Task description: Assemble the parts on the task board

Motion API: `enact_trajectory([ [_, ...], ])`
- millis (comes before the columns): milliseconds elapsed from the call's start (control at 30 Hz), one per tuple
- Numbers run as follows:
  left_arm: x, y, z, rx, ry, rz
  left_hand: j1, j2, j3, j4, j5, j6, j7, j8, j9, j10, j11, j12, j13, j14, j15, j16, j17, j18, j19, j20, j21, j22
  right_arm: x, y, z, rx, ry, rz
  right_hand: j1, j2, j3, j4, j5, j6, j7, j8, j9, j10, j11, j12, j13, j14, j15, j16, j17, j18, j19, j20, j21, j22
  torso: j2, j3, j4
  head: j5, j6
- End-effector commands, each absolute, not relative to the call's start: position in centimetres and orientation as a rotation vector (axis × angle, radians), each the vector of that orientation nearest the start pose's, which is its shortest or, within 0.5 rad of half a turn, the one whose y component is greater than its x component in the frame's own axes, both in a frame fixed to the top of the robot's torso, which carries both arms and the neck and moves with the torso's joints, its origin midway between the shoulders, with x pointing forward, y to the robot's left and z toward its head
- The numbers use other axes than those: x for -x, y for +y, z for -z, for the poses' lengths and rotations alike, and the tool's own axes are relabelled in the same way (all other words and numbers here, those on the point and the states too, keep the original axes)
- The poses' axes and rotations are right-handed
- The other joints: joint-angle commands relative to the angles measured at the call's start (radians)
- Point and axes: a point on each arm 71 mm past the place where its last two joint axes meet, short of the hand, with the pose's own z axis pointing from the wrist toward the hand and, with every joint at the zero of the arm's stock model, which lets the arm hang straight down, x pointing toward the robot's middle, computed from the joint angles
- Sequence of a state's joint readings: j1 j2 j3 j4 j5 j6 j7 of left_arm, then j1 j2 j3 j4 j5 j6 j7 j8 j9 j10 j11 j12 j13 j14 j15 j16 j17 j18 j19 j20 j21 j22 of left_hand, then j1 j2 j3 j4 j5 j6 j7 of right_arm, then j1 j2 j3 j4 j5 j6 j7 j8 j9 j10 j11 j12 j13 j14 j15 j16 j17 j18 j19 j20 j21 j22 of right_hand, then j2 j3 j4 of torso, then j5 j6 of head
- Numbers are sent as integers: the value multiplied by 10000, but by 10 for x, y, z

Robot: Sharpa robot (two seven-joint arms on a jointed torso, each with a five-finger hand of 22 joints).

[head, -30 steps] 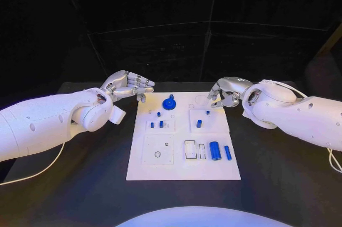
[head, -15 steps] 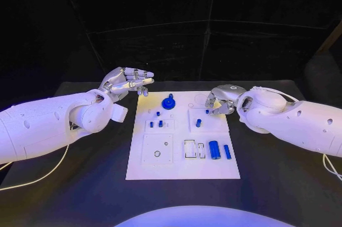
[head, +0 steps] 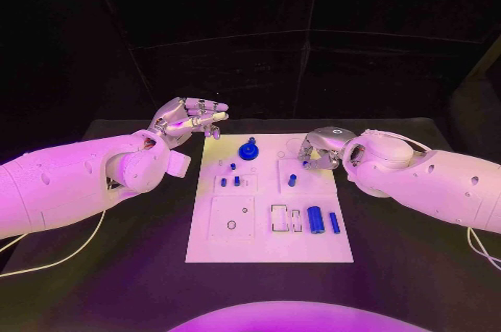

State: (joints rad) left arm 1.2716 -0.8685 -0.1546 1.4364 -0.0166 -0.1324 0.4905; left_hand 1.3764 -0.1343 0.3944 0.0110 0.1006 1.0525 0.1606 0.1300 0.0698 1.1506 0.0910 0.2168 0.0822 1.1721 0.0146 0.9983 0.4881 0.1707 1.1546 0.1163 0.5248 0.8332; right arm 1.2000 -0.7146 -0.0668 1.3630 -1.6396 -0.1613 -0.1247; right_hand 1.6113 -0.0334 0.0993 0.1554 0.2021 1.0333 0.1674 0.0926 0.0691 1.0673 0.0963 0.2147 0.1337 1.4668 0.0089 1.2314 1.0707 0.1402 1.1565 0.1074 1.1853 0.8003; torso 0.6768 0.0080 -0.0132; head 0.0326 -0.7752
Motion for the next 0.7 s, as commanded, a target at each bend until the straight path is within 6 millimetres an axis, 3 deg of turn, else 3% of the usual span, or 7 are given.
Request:
enact_trajectory([
  [33,-499,241,180,9945,14222,16421,-52,78,-25,-14,21,48,39,39,-3,21,19,51,11,-83,-6,-12,-14,119,-43,-3,-69,-13,-507,-177,215,4102,17941,-4723,235,95,434,-87,-447,252,-80,25,28,311,-42,-3,-119,186,-46,129,123,24,140,14,154,194,2,-7,-5,-7,-14],
  [200,-500,242,181,9977,14274,16392,-51,79,-27,-16,22,42,43,37,-5,13,21,52,10,-84,-5,-10,-16,119,-42,-3,-70,-15,-506,-177,217,4151,18191,-4621,182,50,897,-171,-607,474,-132,47,33,573,-128,9,-252,250,-108,313,335,-50,370,-23,415,610,1,-4,-4,-8,-38],
  [400,-500,243,181,10018,14340,16355,-33,88,-23,-29,27,34,44,37,-7,-1,22,56,9,-87,-5,-6,-22,119,-39,-4,-73,-18,-506,-177,220,4229,18431,-4396,-60,-196,1462,-307,-623,614,-157,-20,11,757,-153,-48,-430,249,-132,359,347,-71,408,-53,533,747,-3,-5,-11,-15,-72],
  [467,-500,243,181,10028,14353,16344,-33,88,-23,-29,27,34,44,37,-7,-1,22,56,9,-87,-5,-6,-22,119,-39,-4,-73,-18,-506,-177,220,4264,18466,-4315,-286,-386,1857,-412,-660,664,-143,-91,-1,830,-157,-101,-550,237,-140,370,334,-82,402,-45,582,797,-2,-6,-10,-20,-80],
  [700,-499,245,182,10077,14409,16292,1,104,-16,-55,32,24,50,40,-9,-21,25,65,9,-95,-4,0,-33,119,-35,-6,-78,-23,-506,-175,217,4220,17945,-4134,-476,-489,2291,-549,-713,692,-136,-158,-3,865,-144,-150,-636,235,-120,392,335,-87,421,-47,643,885,6,1,-19,-53,-63],
])
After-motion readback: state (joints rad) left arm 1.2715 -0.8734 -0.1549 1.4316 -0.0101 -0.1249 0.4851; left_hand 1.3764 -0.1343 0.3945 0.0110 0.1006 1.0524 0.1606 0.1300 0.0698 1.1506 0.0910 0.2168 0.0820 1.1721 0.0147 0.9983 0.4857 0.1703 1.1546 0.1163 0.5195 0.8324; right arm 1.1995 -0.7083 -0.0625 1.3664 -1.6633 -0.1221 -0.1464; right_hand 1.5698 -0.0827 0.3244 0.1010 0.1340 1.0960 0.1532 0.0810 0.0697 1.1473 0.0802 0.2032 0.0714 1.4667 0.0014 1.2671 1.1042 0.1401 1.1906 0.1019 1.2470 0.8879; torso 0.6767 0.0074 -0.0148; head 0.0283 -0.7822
